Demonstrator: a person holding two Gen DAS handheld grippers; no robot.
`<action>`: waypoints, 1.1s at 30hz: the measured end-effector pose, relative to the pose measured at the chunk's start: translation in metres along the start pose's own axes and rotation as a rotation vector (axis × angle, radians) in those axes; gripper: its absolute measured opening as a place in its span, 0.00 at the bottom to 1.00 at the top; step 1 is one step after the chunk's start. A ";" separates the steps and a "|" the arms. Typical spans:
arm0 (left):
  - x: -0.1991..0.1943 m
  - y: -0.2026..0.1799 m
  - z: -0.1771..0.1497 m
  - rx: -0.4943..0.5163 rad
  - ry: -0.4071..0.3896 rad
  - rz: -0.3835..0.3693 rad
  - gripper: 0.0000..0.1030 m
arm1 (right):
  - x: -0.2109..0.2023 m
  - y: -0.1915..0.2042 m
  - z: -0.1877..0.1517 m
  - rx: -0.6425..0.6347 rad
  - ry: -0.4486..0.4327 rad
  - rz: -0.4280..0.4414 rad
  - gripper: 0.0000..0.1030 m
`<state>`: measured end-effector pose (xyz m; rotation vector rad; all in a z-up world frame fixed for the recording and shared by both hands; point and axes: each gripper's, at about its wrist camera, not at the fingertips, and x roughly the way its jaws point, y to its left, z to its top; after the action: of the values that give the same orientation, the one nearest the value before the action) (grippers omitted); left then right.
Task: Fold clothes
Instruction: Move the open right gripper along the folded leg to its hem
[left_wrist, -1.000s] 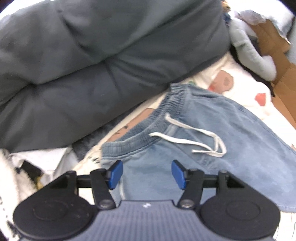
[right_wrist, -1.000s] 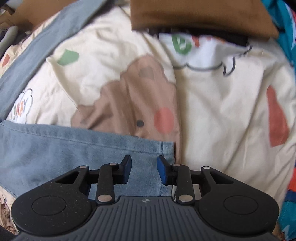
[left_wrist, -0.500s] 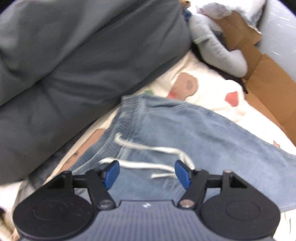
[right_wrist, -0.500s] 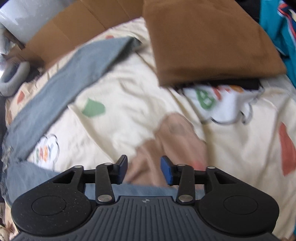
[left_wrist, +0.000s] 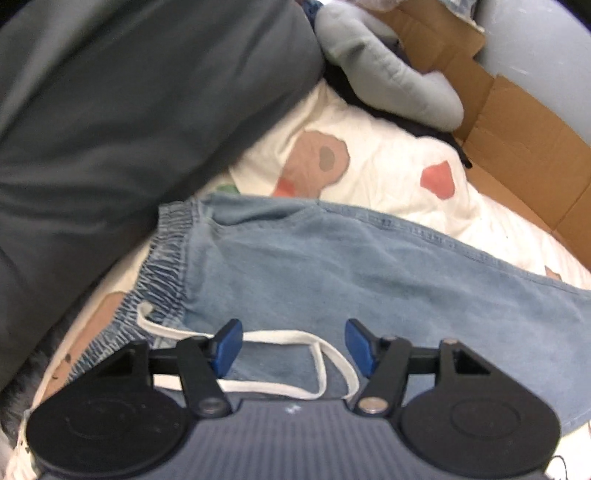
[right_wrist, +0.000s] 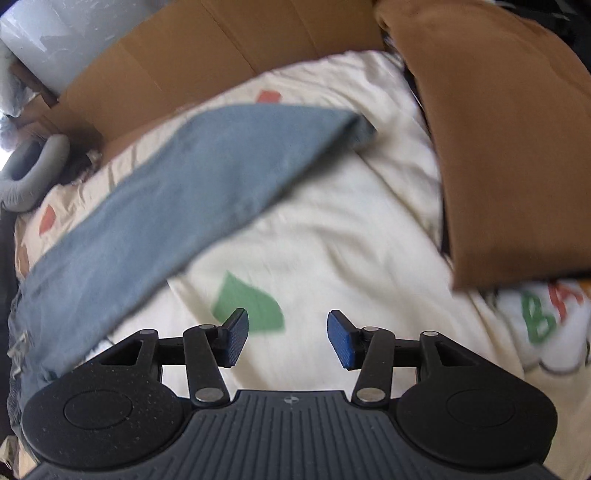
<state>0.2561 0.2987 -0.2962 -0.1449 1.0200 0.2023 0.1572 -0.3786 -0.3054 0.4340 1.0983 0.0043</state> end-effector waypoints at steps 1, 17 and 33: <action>0.003 -0.001 0.002 0.006 0.008 0.001 0.63 | 0.001 0.003 0.005 0.001 -0.008 0.004 0.55; 0.056 0.026 0.056 -0.003 0.021 0.040 0.55 | 0.080 0.032 0.060 0.162 -0.071 0.034 0.60; 0.111 0.031 0.059 -0.005 0.101 0.086 0.41 | 0.096 -0.029 0.086 0.462 -0.228 0.039 0.65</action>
<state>0.3539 0.3527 -0.3611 -0.1167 1.1278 0.2784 0.2699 -0.4135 -0.3647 0.8481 0.8607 -0.2635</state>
